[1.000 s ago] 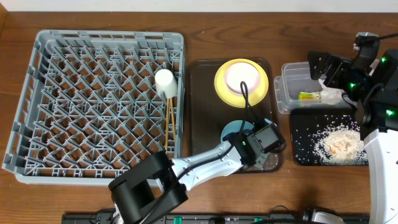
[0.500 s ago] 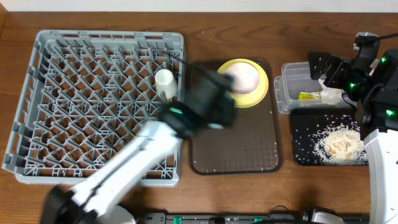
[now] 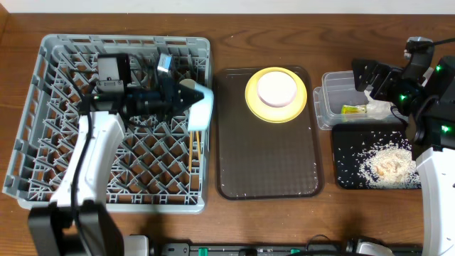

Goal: Sort waste into correct bins and load items into the dishwasher rack
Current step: 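Carry the light-blue bowl into the dish rack and release it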

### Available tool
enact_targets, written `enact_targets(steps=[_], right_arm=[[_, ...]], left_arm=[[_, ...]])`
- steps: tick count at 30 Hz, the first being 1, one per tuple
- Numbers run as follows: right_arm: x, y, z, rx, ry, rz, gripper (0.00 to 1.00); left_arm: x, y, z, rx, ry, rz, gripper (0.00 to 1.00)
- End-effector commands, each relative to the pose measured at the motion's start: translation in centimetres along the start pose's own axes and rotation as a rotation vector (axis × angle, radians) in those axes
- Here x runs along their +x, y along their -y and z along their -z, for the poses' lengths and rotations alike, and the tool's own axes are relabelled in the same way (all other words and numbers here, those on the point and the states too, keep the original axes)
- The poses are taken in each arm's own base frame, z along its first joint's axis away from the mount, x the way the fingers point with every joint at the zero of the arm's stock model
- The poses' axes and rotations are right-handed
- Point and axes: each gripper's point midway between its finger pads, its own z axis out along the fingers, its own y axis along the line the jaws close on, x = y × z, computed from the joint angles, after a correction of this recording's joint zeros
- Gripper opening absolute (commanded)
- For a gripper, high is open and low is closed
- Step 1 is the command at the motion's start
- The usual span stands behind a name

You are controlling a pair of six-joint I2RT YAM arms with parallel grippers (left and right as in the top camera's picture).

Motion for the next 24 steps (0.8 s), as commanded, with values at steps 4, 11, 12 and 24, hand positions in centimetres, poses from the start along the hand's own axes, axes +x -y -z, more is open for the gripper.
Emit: enact_targets(steps=[4,11,12,24], right_arm=[[-0.1,0.0,0.1,-0.007,0.001,0.013,0.99],[-0.1,0.0,0.1,-0.007,0.001,0.013,0.99],[-0.1,0.0,0.1,-0.007,0.001,0.013,0.99],[-0.1,0.0,0.1,-0.007,0.001,0.013,0.99]], left_arm=[[-0.3,-3.0,-0.1,0.119,-0.061,0.092,0.06],[-2.3,-5.7,1.6,0.120,0.005,0.141,0.10],[-2.4,-5.8,1.8,0.117,0.012,0.145,0.11],[-3.6,-8.2,2.1,-0.014,0.078,0.101,0.29]])
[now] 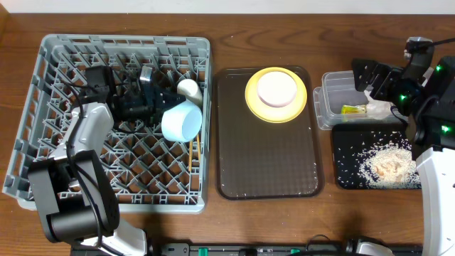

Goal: Sort waste into correct bins and load items into the dishwasher rack
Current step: 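Carry the light-blue bowl into the dish rack and release it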

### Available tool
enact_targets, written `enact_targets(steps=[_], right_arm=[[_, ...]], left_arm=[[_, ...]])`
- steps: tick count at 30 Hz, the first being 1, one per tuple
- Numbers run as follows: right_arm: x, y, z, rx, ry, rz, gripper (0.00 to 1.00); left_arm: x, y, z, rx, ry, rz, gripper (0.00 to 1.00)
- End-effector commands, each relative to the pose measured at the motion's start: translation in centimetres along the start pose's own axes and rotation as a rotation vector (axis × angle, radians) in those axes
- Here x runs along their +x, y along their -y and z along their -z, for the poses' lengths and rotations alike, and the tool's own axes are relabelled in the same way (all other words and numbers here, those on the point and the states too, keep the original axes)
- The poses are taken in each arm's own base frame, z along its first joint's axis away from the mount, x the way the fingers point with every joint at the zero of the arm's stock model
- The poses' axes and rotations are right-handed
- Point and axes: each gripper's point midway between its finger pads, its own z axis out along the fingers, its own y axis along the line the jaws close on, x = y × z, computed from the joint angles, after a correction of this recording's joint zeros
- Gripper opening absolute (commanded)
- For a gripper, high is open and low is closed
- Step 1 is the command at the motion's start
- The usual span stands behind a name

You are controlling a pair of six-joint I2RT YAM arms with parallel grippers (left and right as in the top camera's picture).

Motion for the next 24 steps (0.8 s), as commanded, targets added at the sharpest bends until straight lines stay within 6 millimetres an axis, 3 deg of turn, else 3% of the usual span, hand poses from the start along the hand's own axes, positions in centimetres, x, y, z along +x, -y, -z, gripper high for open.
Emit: enact_targets(steps=[1,6,8,17,24], right_arm=[[-0.1,0.0,0.1,-0.007,0.001,0.013,0.99],[-0.1,0.0,0.1,-0.007,0.001,0.013,0.99],[-0.1,0.0,0.1,-0.007,0.001,0.013,0.99],[-0.1,0.0,0.1,-0.007,0.001,0.013,0.99],[-0.1,0.0,0.1,-0.007,0.001,0.013,0.99]], left_arm=[[-0.5,-1.0,0.0,-0.037,0.024,-0.033,0.32],[-1.7,-0.7,1.2,-0.032,0.066,-0.043,0.59],[-2.2,-0.4,1.9,-0.029,0.088,-0.032,0.64],[-4.2,4.0,5.6,-0.172,0.290,-0.169,0.68],[-1.8,6.6,7.6,-0.432,0.458,-0.282,0.68]])
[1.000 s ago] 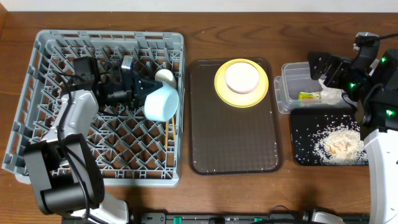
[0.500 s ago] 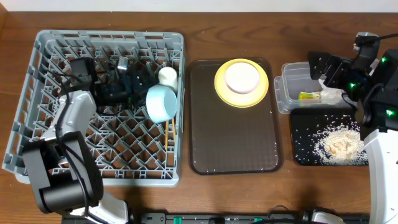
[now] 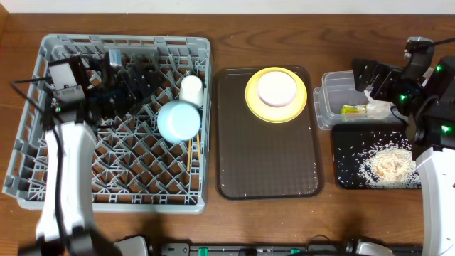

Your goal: Sort waste into correct bins and load items into the dishwasher rack

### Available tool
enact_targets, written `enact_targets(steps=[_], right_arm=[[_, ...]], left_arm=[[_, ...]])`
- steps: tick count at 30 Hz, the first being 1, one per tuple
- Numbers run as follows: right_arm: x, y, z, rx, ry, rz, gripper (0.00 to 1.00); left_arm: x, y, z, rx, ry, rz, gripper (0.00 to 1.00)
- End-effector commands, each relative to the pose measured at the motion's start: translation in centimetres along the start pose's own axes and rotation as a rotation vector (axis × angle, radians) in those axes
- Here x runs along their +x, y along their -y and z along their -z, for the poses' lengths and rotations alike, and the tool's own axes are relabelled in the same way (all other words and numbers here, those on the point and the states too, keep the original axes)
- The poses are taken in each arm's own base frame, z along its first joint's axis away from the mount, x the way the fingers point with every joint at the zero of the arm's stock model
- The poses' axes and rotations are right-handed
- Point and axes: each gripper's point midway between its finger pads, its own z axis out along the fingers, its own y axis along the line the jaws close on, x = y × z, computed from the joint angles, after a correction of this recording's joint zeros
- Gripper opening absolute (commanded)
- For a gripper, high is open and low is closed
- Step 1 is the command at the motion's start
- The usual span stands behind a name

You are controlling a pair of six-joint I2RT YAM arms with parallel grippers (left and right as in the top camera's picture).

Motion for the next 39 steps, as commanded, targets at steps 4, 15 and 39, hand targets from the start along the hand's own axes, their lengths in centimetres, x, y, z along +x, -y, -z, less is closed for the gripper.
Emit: enact_targets(steps=[4,15,39], right_arm=[[-0.1,0.0,0.1,-0.007,0.001,0.013,0.99],[-0.1,0.0,0.1,-0.007,0.001,0.013,0.99],[-0.1,0.0,0.1,-0.007,0.001,0.013,0.99]], left_arm=[[0.8,0.8,0.7,-0.199,0.081,-0.098,0.61],[8.2,4.8,-7.6,-0.335,-0.036,-0.400,0.47],[17.1,-1.1,-26.9,-0.405,-0.131,-0.611,0.15]])
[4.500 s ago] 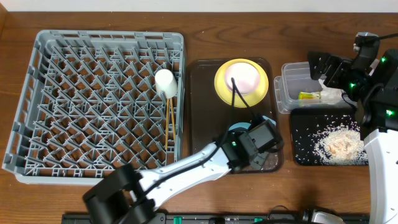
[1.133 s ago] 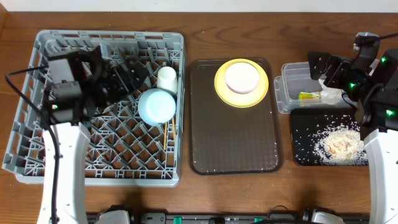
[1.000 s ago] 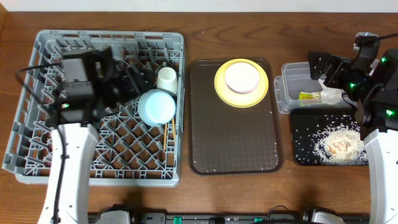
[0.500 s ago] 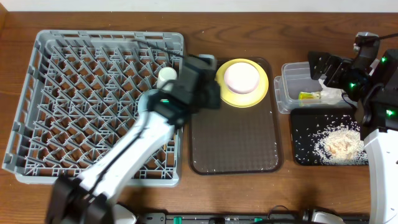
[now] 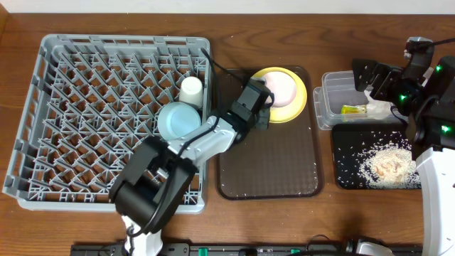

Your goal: Sort waste into correct bins and load items into the dishwasher rack

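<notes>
A yellow plate [image 5: 298, 99] with a pink bowl [image 5: 281, 87] on it sits at the back of the brown tray [image 5: 269, 156]. My left gripper [image 5: 264, 99] is at the plate's left edge, and its jaws look open. In the grey dishwasher rack [image 5: 85, 107], a light blue cup [image 5: 178, 121] stands upside down beside a small white cup [image 5: 190, 90] at the right side. Over the clear bin [image 5: 334, 99], my right gripper [image 5: 370, 75] hangs open. A yellow-green scrap [image 5: 350, 109] lies in that bin.
A black tray [image 5: 377, 160] with scattered rice and a food lump stands at the right, in front of the clear bin. Thin wooden sticks [image 5: 193, 151] lie in the rack near its right wall. The left arm stretches across the rack's right corner.
My left gripper was over the back left part of the rack, and now it is at the yellow plate on the brown tray. The blue cup stays upside down. The right arm is unchanged.
First my left gripper held the blue cup on its side over the rack's right part. Then the cup was tilted beside the white cup. Then it stood upside down, released, with the gripper drawn back left. Now the gripper is at the plate.
</notes>
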### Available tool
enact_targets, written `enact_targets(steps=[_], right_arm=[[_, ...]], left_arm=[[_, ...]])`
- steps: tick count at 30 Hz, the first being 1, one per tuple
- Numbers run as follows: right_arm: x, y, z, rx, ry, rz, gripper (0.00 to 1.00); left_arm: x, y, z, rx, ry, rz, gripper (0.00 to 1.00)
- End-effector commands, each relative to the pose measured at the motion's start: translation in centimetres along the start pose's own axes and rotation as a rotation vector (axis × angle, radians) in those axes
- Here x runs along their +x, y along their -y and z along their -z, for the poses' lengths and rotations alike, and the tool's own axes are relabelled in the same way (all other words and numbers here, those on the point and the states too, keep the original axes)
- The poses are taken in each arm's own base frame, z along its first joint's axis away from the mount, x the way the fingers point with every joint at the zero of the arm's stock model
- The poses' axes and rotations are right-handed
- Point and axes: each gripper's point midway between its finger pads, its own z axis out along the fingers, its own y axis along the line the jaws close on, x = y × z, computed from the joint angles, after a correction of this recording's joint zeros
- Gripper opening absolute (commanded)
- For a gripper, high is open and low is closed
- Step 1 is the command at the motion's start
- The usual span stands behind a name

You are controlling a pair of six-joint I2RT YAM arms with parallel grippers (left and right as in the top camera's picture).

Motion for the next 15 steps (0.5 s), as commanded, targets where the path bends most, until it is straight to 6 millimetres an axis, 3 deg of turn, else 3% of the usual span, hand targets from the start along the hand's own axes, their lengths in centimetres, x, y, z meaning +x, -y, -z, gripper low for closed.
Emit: enact_targets(steps=[1,5,9,15], right_arm=[[-0.1,0.0,0.1,-0.007,0.001,0.013,0.99],[-0.1,0.0,0.1,-0.007,0.001,0.013,0.99],[-0.1,0.0,0.1,-0.007,0.001,0.013,0.99],[-0.1,0.0,0.1,-0.007,0.001,0.013,0.99]], left_arm=[[0.3,-0.6,-0.7,-0.030,-0.008,0.002,0.15],[1.6,-0.9,-0.5,-0.037,-0.065,0.000,0.15],[3.1,0.6,0.5,0.051,-0.152,0.005,0.16],[4.4,3.2,4.4,0.127,-0.234,-0.011,0.17]])
